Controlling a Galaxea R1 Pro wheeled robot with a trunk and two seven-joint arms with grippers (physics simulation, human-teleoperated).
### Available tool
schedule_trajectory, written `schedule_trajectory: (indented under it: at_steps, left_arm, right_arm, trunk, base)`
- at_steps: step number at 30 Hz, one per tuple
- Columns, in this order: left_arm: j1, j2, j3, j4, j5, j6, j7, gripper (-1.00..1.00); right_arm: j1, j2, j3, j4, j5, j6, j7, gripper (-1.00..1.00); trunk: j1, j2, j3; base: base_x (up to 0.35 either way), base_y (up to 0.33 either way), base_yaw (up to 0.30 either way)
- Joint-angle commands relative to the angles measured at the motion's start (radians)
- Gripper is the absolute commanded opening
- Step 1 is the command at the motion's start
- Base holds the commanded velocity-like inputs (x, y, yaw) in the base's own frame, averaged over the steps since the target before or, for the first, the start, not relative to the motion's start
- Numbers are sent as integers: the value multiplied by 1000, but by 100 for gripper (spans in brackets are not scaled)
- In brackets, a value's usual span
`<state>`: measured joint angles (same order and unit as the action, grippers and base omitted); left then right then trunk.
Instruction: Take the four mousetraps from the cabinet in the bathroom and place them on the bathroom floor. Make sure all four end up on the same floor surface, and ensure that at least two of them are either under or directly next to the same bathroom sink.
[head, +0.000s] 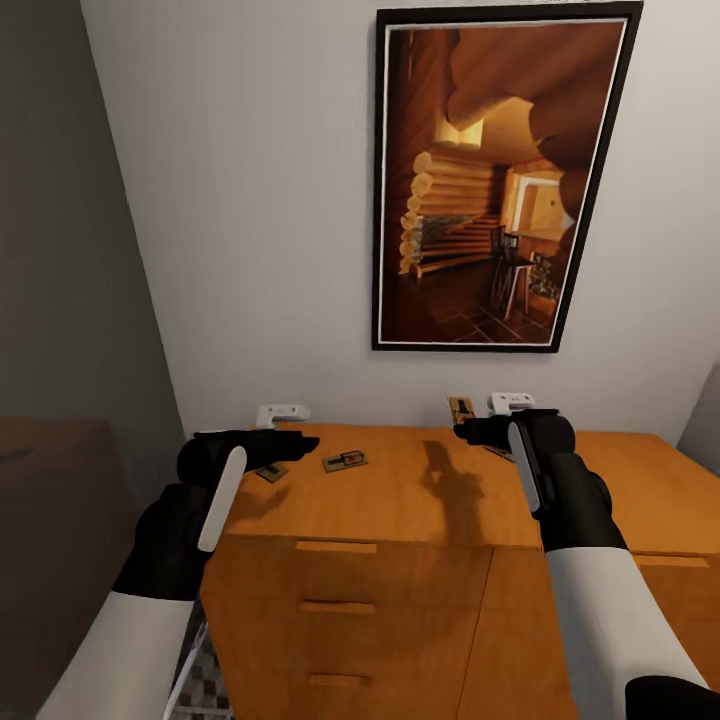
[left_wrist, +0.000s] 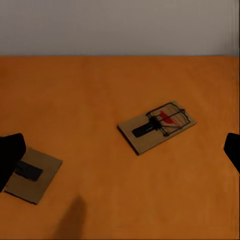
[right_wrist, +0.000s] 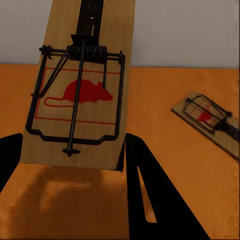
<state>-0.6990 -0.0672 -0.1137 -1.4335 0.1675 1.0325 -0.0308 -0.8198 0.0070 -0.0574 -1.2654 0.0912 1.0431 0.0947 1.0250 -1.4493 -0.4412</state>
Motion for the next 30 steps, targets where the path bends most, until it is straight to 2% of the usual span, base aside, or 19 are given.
schedule_trajectory:
  at_steps: [1, 11, 14, 17, 19, 20, 22, 23, 26, 27, 29, 30]
  left_arm:
    - [-1, 0, 0, -1, 0, 4, -3, 100]
    - [-1, 10, -5, 1, 0, 2, -28, 100]
    - [-1, 21, -6, 1, -2, 1, -56, 100]
    - [-2, 49, -9, 1, -5, 0, -115, 100]
    - [-2, 72, -16, 1, -7, 0, -156, 100]
    - [-2, 102, -27, 1, -9, -2, -206, 100]
    - [-2, 138, -40, 1, -12, -3, -261, 100]
    - [-2, 176, -52, 0, -17, -4, -316, 100]
    - [-2, 228, -63, -1, -34, -6, -391, 100]
    - [-2, 255, -66, -2, -56, -7, -434, 100]
    - [-2, 278, -70, -3, -84, -7, -474, 100]
    - [-2, 296, -72, -4, -116, -8, -513, 100]
  right_arm:
    - [-1, 1, -2, -1, 7, 4, 10, -100]
    - [-1, 0, -4, 0, 6, 4, 10, -100]
    - [-1, -1, -4, 0, 5, 4, 10, -100]
    - [-1, -1, -4, 0, 5, 4, 11, -100]
    - [-1, -1, -4, 0, 5, 4, 11, -100]
    - [-1, -1, -4, 0, 4, 4, 11, -100]
    - [-1, -1, -4, 0, 4, 4, 12, -100]
    - [-1, -1, -4, 0, 3, 4, 12, -100]
    - [-1, 0, -5, 0, 3, 4, 12, -100]
    - [-1, 0, -6, 0, 3, 4, 12, -100]
    - [-1, -1, -6, 0, 3, 4, 13, -100]
    - [-1, 0, -7, 0, 4, 4, 12, -100]
  trunk:
    - [0, -1, -1]
    - [0, -1, -1]
    - [0, -1, -1]
    - [0, -1, -1]
    - [0, -1, -1]
    - [0, -1, -1]
    - [0, -1, -1]
    - [0, -1, -1]
    - [0, -1, -1]
    - [0, -1, -1]
    - [0, -1, -1]
    - [0, -1, -1]
  base:
    - [0, 0, -265]
    - [0, 0, -74]
    - [0, 0, -9]
    - [0, 0, -4]
    - [0, 0, -2]
    - [0, 0, -1]
    - [0, 0, 0]
    - [0, 0, 0]
    - [0, 0, 0]
    - [0, 0, 0]
    - [0, 0, 0]
    - [0, 0, 0]
